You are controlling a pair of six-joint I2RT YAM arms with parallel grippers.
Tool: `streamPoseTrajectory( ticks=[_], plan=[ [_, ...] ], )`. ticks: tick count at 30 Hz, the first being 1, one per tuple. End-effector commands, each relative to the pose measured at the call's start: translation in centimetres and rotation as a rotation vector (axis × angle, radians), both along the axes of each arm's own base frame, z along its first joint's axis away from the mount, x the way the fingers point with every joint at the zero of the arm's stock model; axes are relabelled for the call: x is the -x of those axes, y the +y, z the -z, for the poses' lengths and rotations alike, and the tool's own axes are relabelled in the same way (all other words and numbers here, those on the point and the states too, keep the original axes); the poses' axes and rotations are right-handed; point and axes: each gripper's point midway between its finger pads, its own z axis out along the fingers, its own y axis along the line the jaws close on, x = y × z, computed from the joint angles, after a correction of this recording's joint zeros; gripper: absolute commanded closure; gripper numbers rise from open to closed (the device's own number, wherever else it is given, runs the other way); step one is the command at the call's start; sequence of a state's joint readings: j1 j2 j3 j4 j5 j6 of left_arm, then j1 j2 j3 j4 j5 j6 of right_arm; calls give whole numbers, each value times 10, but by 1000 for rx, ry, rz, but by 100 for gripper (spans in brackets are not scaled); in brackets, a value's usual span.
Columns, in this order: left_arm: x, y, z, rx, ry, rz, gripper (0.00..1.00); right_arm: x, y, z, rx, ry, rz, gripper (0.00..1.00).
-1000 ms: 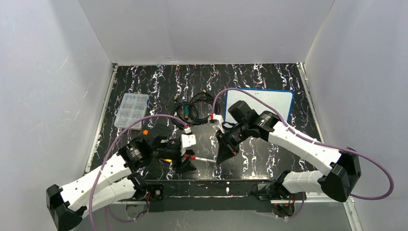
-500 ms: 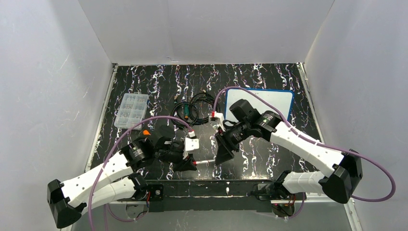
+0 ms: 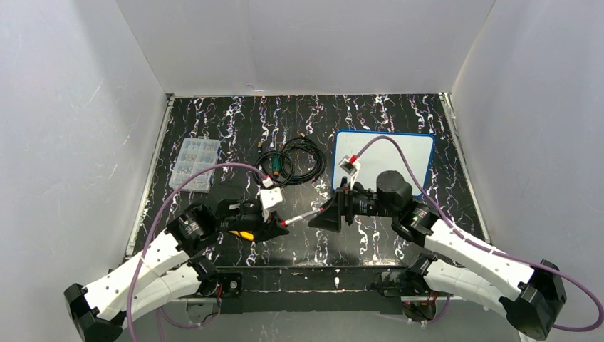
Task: Write a sentence on the whiteboard
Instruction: Open the whiteboard marker at the center of the board.
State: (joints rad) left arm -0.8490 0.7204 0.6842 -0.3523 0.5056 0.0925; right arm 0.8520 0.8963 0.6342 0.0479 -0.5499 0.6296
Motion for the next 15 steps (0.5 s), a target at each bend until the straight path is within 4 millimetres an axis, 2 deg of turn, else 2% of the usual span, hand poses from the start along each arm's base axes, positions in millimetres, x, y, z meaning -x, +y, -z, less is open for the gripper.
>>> streamPoseTrajectory(
  ticks=[1,6,10,15],
  plan=[
    [-10,-2,-27,100,18,-25,100,-25,6,-60,-298,-48,163,13],
    [-9,-4,-32,131,47,7,100,-31,11,-60,-320,-26,180,24],
    [-4,-6,-32,141,66,46,100,-30,16,-62,-342,-15,157,38],
    [-10,-5,-28,114,72,12,100,-29,20,-55,-319,-3,130,50]
  ],
)
